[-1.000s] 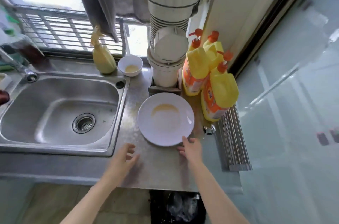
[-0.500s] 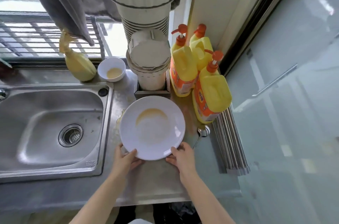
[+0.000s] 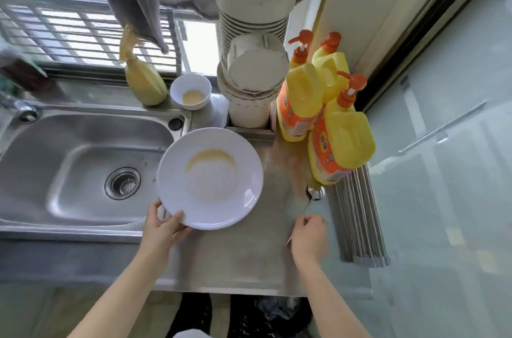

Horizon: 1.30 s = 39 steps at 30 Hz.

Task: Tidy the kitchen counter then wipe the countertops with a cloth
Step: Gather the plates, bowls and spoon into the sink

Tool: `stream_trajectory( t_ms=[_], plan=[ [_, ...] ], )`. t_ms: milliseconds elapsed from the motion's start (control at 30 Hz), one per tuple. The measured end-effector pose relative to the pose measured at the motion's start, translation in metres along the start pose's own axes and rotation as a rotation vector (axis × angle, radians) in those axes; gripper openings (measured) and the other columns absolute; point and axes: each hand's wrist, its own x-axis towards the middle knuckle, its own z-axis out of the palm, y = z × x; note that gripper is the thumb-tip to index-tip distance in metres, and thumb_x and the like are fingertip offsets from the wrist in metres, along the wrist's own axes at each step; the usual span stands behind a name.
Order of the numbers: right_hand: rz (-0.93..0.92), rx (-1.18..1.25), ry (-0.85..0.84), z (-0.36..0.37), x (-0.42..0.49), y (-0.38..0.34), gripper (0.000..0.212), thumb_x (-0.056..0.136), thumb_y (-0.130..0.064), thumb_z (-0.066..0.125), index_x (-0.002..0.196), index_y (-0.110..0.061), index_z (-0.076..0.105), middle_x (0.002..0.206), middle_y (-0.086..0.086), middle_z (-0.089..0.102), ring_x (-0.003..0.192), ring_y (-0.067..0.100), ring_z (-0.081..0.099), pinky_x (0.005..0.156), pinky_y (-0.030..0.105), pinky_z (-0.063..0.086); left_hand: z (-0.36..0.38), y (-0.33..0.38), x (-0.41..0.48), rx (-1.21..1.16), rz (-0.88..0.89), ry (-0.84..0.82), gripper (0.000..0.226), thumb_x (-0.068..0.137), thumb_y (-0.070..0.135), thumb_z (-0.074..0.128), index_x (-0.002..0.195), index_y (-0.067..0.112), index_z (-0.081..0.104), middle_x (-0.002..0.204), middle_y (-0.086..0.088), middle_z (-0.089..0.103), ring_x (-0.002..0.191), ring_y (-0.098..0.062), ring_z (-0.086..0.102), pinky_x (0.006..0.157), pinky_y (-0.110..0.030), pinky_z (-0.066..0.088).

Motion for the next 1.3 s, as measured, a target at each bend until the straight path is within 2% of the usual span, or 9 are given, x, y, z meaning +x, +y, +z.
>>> stream_trajectory(
  t_ms=[200, 367, 567, 767, 900, 1000, 1067, 1200, 1300],
  plan=[
    [-0.145, 0.237, -0.038, 0.009, -0.014, -0.003, 0.008, 0.092, -0.014, 0.052, 0.090, -0.009, 0.057, 0.084, 0.012, 0.065, 0.080, 0.033, 0.059, 0.069, 0.036, 0.043, -0.045, 0.002, -0.004, -0.042, 0.008, 0.035, 0.041, 0.090, -0.002, 0.051, 0.122, 0.020, 0.038, 0.100, -0.015, 0.061, 0.085, -0.024, 0.062, 0.057, -0.022, 0.056],
    [-0.295, 0.329, -0.112, 0.026, -0.051, -0.024, 0.005, 0.092, -0.016, 0.055, 0.087, -0.018, 0.055, 0.083, 0.004, 0.062, 0.079, 0.025, 0.059, 0.072, 0.040, 0.049, -0.091, 0.006, 0.011, -0.072, 0.023, 0.091, 0.039, 0.090, 0.000, 0.052, 0.120, 0.020, 0.038, 0.096, -0.013, 0.062, 0.084, -0.025, 0.062, 0.057, -0.023, 0.057],
    [-0.492, 0.395, -0.226, 0.057, -0.116, -0.093, 0.019, 0.088, -0.013, 0.061, 0.081, -0.031, 0.056, 0.082, -0.005, 0.062, 0.078, 0.008, 0.058, 0.070, 0.019, 0.045, -0.167, 0.032, 0.042, -0.067, 0.022, 0.103, 0.041, 0.091, 0.003, 0.051, 0.125, 0.021, 0.037, 0.105, -0.012, 0.061, 0.087, -0.026, 0.062, 0.057, -0.021, 0.057],
    [-0.511, 0.458, -0.252, 0.113, -0.181, -0.172, 0.017, 0.085, -0.003, 0.062, 0.078, -0.018, 0.059, 0.078, 0.006, 0.063, 0.075, 0.017, 0.059, 0.066, 0.014, 0.043, -0.271, 0.076, 0.092, -0.030, -0.020, 0.156, 0.044, 0.092, 0.002, 0.049, 0.128, 0.021, 0.035, 0.118, -0.015, 0.054, 0.099, -0.029, 0.057, 0.055, -0.021, 0.056],
    [-0.518, 0.440, -0.284, 0.153, -0.205, -0.214, 0.016, 0.086, -0.004, 0.061, 0.080, -0.019, 0.060, 0.080, 0.004, 0.063, 0.076, 0.013, 0.059, 0.065, 0.007, 0.041, -0.317, 0.104, 0.139, 0.043, -0.104, 0.134, 0.046, 0.092, -0.002, 0.048, 0.131, 0.014, 0.031, 0.129, -0.017, 0.048, 0.094, -0.029, 0.057, 0.069, -0.036, 0.053],
    [-0.496, 0.376, -0.320, 0.183, -0.208, -0.232, 0.007, 0.088, -0.009, 0.060, 0.084, -0.013, 0.061, 0.081, 0.002, 0.063, 0.077, 0.015, 0.060, 0.066, 0.012, 0.044, -0.326, 0.113, 0.172, 0.173, -0.156, 0.099, 0.047, 0.089, -0.007, 0.047, 0.128, 0.014, 0.032, 0.122, -0.014, 0.048, 0.078, -0.025, 0.058, 0.055, -0.032, 0.057],
    [-0.493, 0.340, -0.333, 0.202, -0.204, -0.241, 0.005, 0.088, -0.010, 0.060, 0.083, -0.011, 0.061, 0.080, 0.005, 0.063, 0.076, 0.018, 0.059, 0.067, 0.021, 0.045, -0.323, 0.113, 0.194, 0.267, -0.167, 0.045, 0.049, 0.088, -0.007, 0.047, 0.130, 0.014, 0.031, 0.121, -0.012, 0.047, 0.085, -0.027, 0.059, 0.047, -0.025, 0.055],
    [-0.509, 0.264, -0.315, 0.235, -0.182, -0.254, 0.011, 0.087, -0.011, 0.061, 0.077, -0.016, 0.059, 0.076, 0.002, 0.062, 0.072, 0.016, 0.056, 0.061, 0.012, 0.039, -0.314, 0.097, 0.239, 0.356, -0.264, -0.002, 0.051, 0.088, -0.007, 0.047, 0.131, 0.016, 0.032, 0.121, -0.012, 0.049, 0.091, -0.030, 0.058, 0.050, -0.028, 0.055],
    [-0.496, 0.246, -0.321, 0.256, -0.161, -0.254, 0.011, 0.086, -0.010, 0.061, 0.076, -0.015, 0.059, 0.075, 0.003, 0.062, 0.072, 0.017, 0.056, 0.063, 0.020, 0.041, -0.313, 0.079, 0.271, 0.377, -0.317, 0.001, 0.055, 0.087, -0.008, 0.047, 0.134, 0.015, 0.031, 0.124, -0.017, 0.052, 0.090, -0.034, 0.059, 0.052, -0.032, 0.056]
  ],
)
